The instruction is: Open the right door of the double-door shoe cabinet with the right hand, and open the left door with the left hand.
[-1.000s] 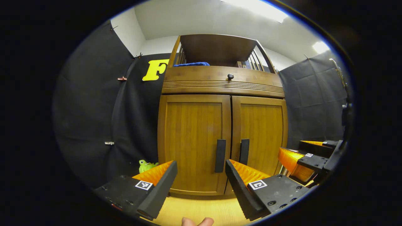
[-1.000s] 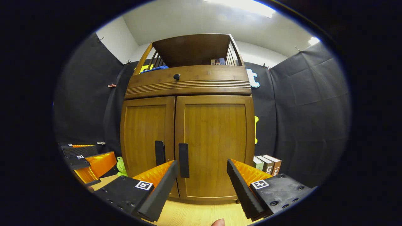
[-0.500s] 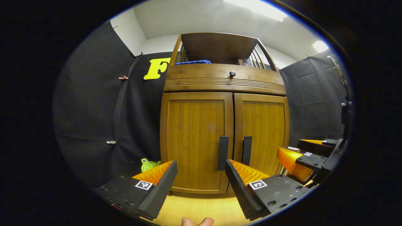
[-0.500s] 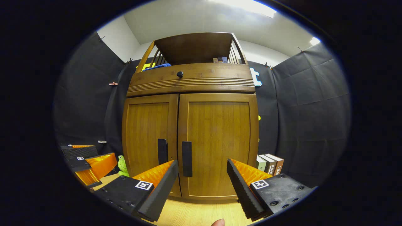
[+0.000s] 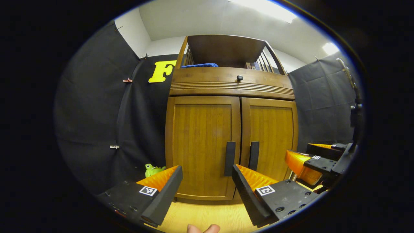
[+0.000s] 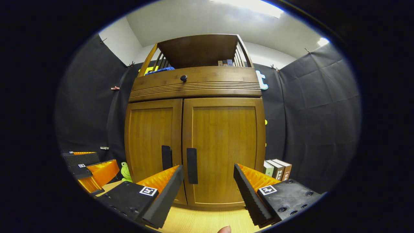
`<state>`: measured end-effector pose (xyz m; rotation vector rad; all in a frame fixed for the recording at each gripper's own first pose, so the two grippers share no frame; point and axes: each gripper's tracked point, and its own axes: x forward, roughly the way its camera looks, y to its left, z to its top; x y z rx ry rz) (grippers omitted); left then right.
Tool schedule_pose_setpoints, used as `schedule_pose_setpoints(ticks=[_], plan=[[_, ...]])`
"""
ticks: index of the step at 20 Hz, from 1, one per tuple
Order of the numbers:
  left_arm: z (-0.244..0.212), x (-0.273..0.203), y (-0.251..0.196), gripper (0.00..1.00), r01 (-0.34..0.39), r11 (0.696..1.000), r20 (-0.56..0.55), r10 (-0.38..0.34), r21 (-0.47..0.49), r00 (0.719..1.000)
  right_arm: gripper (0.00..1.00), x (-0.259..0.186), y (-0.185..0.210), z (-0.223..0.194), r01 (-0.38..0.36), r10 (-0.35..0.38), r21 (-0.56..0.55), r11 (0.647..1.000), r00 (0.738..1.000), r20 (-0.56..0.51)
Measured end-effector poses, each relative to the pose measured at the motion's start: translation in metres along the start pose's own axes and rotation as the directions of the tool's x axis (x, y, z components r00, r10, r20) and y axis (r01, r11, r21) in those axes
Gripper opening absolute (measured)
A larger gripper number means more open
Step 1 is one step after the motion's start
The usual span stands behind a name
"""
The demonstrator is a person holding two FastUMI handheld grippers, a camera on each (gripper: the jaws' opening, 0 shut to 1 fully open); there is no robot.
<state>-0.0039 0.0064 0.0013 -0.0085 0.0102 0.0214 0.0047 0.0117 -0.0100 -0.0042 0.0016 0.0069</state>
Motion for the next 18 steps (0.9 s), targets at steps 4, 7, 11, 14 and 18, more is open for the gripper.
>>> schedule_pose_setpoints(ticks=[4, 7, 11, 14, 18], plan=[[0.0, -0.002, 0.006, 0.95, -0.025, 1.0, 0.0, 0.025, 0.018, 1.0, 0.97, 0.004, 0.002, -0.002, 0.0, 0.0, 0.013, 1.0, 1.0, 0.0], [-0.002, -0.005, 0.006, 0.94, -0.02, 1.0, 0.002, 0.02, 0.002, 1.0, 0.98, 0.013, 0.004, -0.008, -0.001, 0.001, 0.008, 1.0, 1.0, -0.013], [-0.004, -0.015, 0.012, 0.96, -0.038, 0.999, 0.004, 0.038, 0.009, 0.999, 0.97, 0.041, 0.014, -0.014, -0.007, 0.007, 0.006, 1.0, 1.0, -0.011], [-0.008, -0.023, 0.013, 0.95, -0.038, 0.999, 0.007, 0.038, 0.02, 0.999, 0.97, 0.067, 0.025, -0.034, -0.033, 0.032, -0.011, 0.999, 0.998, -0.055], [-0.013, -0.027, 0.016, 0.95, -0.035, 0.999, -0.001, 0.035, 0.005, 0.999, 0.98, 0.096, 0.035, -0.052, -0.052, 0.052, -0.005, 0.999, 0.995, -0.08]])
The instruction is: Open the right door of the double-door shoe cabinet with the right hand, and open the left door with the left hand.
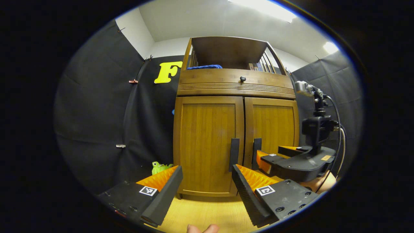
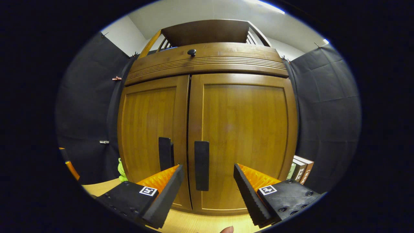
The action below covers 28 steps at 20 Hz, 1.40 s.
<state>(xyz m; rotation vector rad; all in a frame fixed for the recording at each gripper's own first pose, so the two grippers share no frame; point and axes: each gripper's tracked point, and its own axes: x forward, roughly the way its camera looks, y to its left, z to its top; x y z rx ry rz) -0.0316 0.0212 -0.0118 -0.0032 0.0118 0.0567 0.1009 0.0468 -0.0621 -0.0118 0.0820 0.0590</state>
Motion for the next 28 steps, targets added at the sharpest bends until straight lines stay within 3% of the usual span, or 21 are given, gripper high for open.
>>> schedule_pose_setpoints(ticks=[6, 7, 9, 12, 14, 15, 16, 19, 20, 22, 23, 25, 26, 28], plan=[[-0.009, -0.005, 0.005, 0.95, -0.002, 1.0, -0.01, 0.002, -0.006, 1.0, 0.99, 0.036, 0.005, -0.003, 0.0, 0.0, 0.069, 0.998, 1.0, 0.005], [-0.009, -0.005, 0.005, 0.94, -0.001, 1.0, -0.01, 0.001, -0.004, 1.0, 0.9, 0.038, 0.005, -0.007, 0.004, -0.004, 0.067, 0.998, 1.0, -0.002], [-0.011, -0.006, 0.005, 0.95, 0.002, 1.0, -0.013, -0.002, 0.002, 1.0, 0.99, 0.045, 0.007, -0.013, -0.003, 0.004, 0.063, 0.998, 1.0, -0.018], [-0.01, -0.006, 0.004, 0.95, 0.007, 1.0, -0.008, -0.007, -0.005, 1.0, 0.67, 0.058, 0.009, -0.017, 0.004, -0.002, 0.06, 0.998, 1.0, -0.025], [-0.012, -0.006, 0.005, 0.94, 0.006, 1.0, -0.005, -0.006, -0.008, 1.0, 0.68, 0.069, 0.008, -0.02, 0.018, -0.016, 0.069, 0.997, 0.999, -0.033], [-0.012, -0.005, 0.006, 0.95, 0.004, 1.0, -0.005, -0.004, -0.008, 1.0, 0.54, 0.069, 0.008, -0.02, 0.016, -0.014, 0.074, 0.997, 0.999, -0.034], [-0.012, -0.005, 0.006, 0.94, 0.003, 1.0, -0.007, -0.003, -0.007, 1.0, 0.56, 0.07, 0.007, -0.023, 0.028, -0.025, 0.08, 0.996, 0.999, -0.043], [-0.015, -0.005, 0.008, 0.94, -0.001, 1.0, -0.015, 0.001, -0.011, 1.0, 0.48, 0.077, 0.014, -0.024, 0.001, 0.0, 0.047, 0.999, 1.0, -0.026], [-0.017, -0.005, 0.008, 0.95, -0.001, 1.0, -0.018, 0.001, -0.012, 1.0, 0.4, 0.058, 0.014, -0.014, 0.002, -0.002, 0.023, 1.0, 1.0, -0.014], [-0.017, -0.006, 0.007, 0.95, -0.002, 1.0, -0.021, 0.001, -0.013, 1.0, 0.27, 0.068, 0.015, -0.023, -0.005, 0.006, 0.027, 1.0, 1.0, -0.026], [-0.017, -0.006, 0.006, 0.95, 0.0, 1.0, -0.022, 0.0, -0.013, 1.0, 0.27, 0.065, 0.013, -0.023, -0.02, 0.021, 0.045, 0.999, 0.999, -0.035], [-0.016, -0.008, 0.005, 0.95, 0.003, 1.0, -0.019, -0.003, -0.018, 1.0, 0.15, 0.06, 0.015, -0.02, -0.049, 0.051, 0.05, 0.998, 0.998, -0.042], [-0.015, -0.008, 0.004, 0.95, 0.003, 1.0, -0.018, -0.004, -0.021, 1.0, 0.24, 0.053, 0.015, -0.019, -0.057, 0.059, 0.049, 0.997, 0.998, -0.038], [-0.015, -0.008, 0.001, 0.95, 0.004, 1.0, -0.018, -0.005, -0.023, 1.0, 0.2, 0.04, 0.016, -0.017, -0.08, 0.082, 0.053, 0.995, 0.996, -0.04]])
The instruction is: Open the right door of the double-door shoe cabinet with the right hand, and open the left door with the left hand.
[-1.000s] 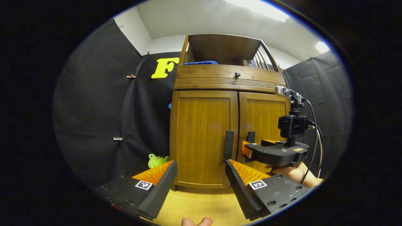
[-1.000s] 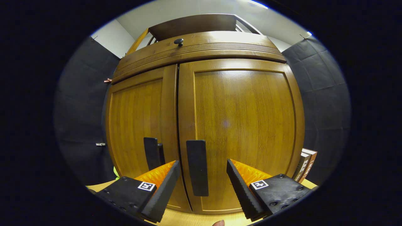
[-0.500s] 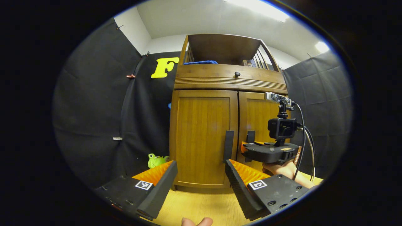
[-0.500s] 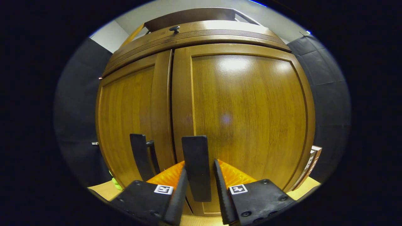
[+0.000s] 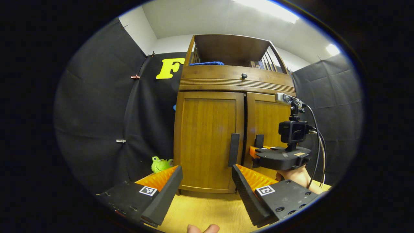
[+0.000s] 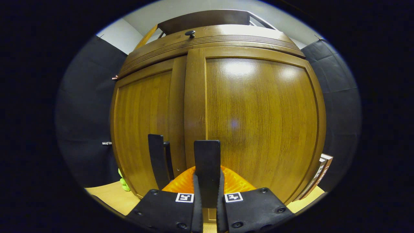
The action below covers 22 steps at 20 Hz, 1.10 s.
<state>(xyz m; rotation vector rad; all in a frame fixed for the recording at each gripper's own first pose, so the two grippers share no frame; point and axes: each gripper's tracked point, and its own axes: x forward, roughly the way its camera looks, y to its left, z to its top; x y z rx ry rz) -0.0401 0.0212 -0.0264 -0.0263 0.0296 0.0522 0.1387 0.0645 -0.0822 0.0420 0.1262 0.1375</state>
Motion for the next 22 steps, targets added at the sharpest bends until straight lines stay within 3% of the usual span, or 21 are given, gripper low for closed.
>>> schedule_pose_setpoints(ticks=[6, 7, 8, 10, 12, 13, 15, 16, 20, 22], plan=[[0.003, 0.002, -0.014, 0.95, 0.027, 0.999, 0.006, -0.027, -0.023, 1.0, 0.2, -0.053, -0.003, 0.006, -0.109, 0.109, 0.031, 0.994, 0.994, -0.003], [0.002, 0.004, -0.017, 0.94, 0.027, 0.999, 0.008, -0.027, -0.02, 1.0, 0.15, -0.064, -0.005, 0.007, -0.12, 0.12, 0.027, 0.992, 0.993, 0.0], [0.003, 0.005, -0.019, 0.95, 0.029, 0.999, 0.007, -0.029, -0.016, 1.0, 0.2, -0.075, -0.009, 0.008, -0.127, 0.127, 0.028, 0.992, 0.992, 0.004], [0.0, 0.008, -0.025, 0.95, 0.038, 0.999, 0.0, -0.038, -0.017, 0.999, 0.2, -0.094, -0.015, 0.011, -0.141, 0.141, 0.029, 0.99, 0.99, 0.01], [0.0, 0.01, -0.034, 0.94, 0.051, 0.998, 0.001, -0.051, -0.022, 0.999, 0.2, -0.112, -0.024, 0.013, -0.147, 0.147, 0.031, 0.989, 0.989, 0.015], [0.0, 0.011, -0.038, 0.94, 0.056, 0.998, 0.005, -0.056, -0.02, 0.998, 0.24, -0.122, -0.029, 0.015, -0.146, 0.146, 0.026, 0.989, 0.989, 0.024], [0.001, 0.014, -0.045, 0.95, 0.061, 0.998, 0.017, -0.061, -0.018, 0.998, 0.24, -0.139, -0.042, 0.018, -0.144, 0.143, 0.018, 0.989, 0.989, 0.038], [0.001, 0.016, -0.049, 0.94, 0.068, 0.997, 0.022, -0.068, -0.022, 0.997, 0.19, -0.148, -0.047, 0.019, -0.145, 0.144, 0.022, 0.989, 0.989, 0.04], [-0.002, 0.025, -0.063, 0.94, 0.073, 0.997, 0.016, -0.073, -0.028, 0.997, 0.24, -0.175, -0.08, 0.022, -0.136, 0.134, 0.028, 0.99, 0.989, 0.056], [-0.006, 0.031, -0.072, 0.95, 0.076, 0.997, 0.0, -0.076, -0.012, 0.997, 0.19, -0.188, -0.099, 0.024, -0.112, 0.11, 0.036, 0.993, 0.992, 0.058]])
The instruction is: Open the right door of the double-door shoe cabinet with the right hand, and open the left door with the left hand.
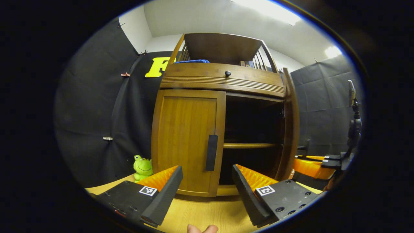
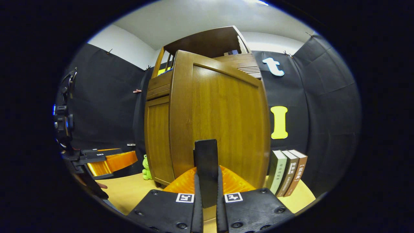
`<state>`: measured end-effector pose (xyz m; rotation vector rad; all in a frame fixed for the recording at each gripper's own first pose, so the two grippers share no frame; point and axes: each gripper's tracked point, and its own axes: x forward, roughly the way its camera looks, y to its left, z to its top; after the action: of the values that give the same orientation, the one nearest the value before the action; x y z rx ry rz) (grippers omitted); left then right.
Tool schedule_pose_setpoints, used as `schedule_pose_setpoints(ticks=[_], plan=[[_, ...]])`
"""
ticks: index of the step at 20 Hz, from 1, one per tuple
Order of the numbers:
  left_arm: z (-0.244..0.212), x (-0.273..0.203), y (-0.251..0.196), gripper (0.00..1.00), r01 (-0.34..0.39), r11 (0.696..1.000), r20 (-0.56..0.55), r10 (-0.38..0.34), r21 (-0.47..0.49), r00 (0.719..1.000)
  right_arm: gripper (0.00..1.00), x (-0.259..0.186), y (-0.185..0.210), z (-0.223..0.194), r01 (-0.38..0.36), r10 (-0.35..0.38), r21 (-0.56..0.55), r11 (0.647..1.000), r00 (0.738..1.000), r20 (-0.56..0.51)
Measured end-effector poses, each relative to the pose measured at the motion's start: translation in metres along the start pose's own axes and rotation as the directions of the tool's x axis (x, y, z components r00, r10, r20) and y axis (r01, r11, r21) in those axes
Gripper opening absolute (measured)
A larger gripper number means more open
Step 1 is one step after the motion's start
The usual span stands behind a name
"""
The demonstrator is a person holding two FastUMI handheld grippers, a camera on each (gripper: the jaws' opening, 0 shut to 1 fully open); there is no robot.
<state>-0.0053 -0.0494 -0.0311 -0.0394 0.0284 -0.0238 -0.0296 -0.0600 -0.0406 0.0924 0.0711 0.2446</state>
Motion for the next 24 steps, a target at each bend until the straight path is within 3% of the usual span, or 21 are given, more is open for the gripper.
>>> schedule_pose_setpoints(ticks=[1, 2, 7, 8, 9, 10, 12, 14, 15, 16, 20, 21, 22, 23, 24], plan=[[-0.001, 0.004, -0.004, 0.94, 0.001, 1.0, -0.004, -0.001, 0.01, 1.0, 0.14, -0.006, -0.009, 0.001, 0.015, -0.015, 0.005, 1.0, 1.0, 0.007], [-0.005, 0.007, -0.007, 0.94, 0.003, 1.0, -0.009, -0.003, 0.018, 1.0, 0.19, -0.012, -0.018, 0.003, 0.03, -0.03, 0.007, 1.0, 1.0, 0.002], [-0.014, 0.02, -0.03, 0.94, 0.029, 0.999, -0.028, -0.029, 0.027, 0.999, 0.18, -0.043, -0.068, 0.013, 0.161, -0.161, -0.012, 0.987, 0.987, 0.008], [-0.013, 0.022, -0.034, 0.94, 0.034, 0.999, -0.027, -0.034, 0.032, 0.999, 0.12, -0.047, -0.078, 0.014, 0.178, -0.178, -0.018, 0.984, 0.984, 0.002], [-0.014, 0.024, -0.036, 0.94, 0.039, 0.999, -0.027, -0.038, 0.037, 0.999, 0.18, -0.048, -0.092, 0.012, 0.192, -0.192, -0.016, 0.981, 0.981, 0.002], [-0.013, 0.027, -0.038, 0.95, 0.043, 0.998, -0.028, -0.042, 0.04, 0.999, 0.12, -0.05, -0.099, 0.013, 0.204, -0.204, -0.011, 0.979, 0.979, 0.001], [-0.014, 0.034, -0.039, 0.95, 0.037, 0.998, -0.034, -0.035, 0.041, 0.999, 0.22, -0.057, -0.112, 0.014, 0.227, -0.227, -0.007, 0.974, 0.974, 0.009], [-0.014, 0.041, -0.036, 0.95, 0.022, 0.999, -0.037, -0.02, 0.043, 0.999, 0.02, -0.065, -0.12, 0.017, 0.228, -0.228, 0.001, 0.974, 0.974, 0.016], [-0.014, 0.044, -0.035, 0.94, 0.014, 0.999, -0.039, -0.013, 0.044, 0.999, 0.02, -0.068, -0.121, 0.017, 0.228, -0.228, -0.009, 0.974, 0.974, 0.02], [-0.013, 0.047, -0.034, 0.94, 0.008, 0.999, -0.04, -0.006, 0.045, 0.999, 0.12, -0.07, -0.126, 0.017, 0.238, -0.237, -0.026, 0.971, 0.971, 0.025], [-0.014, 0.056, -0.036, 0.94, 0.001, 0.998, -0.037, 0.001, 0.057, 0.999, 0.14, -0.082, -0.153, 0.022, 0.332, -0.328, -0.069, 0.941, 0.943, 0.059], [-0.014, 0.059, -0.036, 0.94, 0.002, 0.998, -0.039, 0.0, 0.058, 0.999, 0.16, -0.085, -0.151, 0.023, 0.326, -0.323, -0.061, 0.943, 0.945, 0.062], [-0.014, 0.062, -0.037, 0.95, 0.008, 0.998, -0.043, -0.006, 0.054, 0.999, 0.27, -0.085, -0.155, 0.02, 0.34, -0.337, -0.064, 0.938, 0.94, 0.058], [-0.014, 0.067, -0.038, 0.95, 0.011, 0.999, -0.046, -0.009, 0.051, 0.999, 0.23, -0.088, -0.161, 0.02, 0.359, -0.355, -0.078, 0.93, 0.933, 0.065], [-0.014, 0.074, -0.037, 0.95, 0.008, 0.999, -0.046, -0.006, 0.052, 0.999, 0.35, -0.091, -0.164, 0.022, 0.377, -0.37, -0.092, 0.922, 0.926, 0.078]])
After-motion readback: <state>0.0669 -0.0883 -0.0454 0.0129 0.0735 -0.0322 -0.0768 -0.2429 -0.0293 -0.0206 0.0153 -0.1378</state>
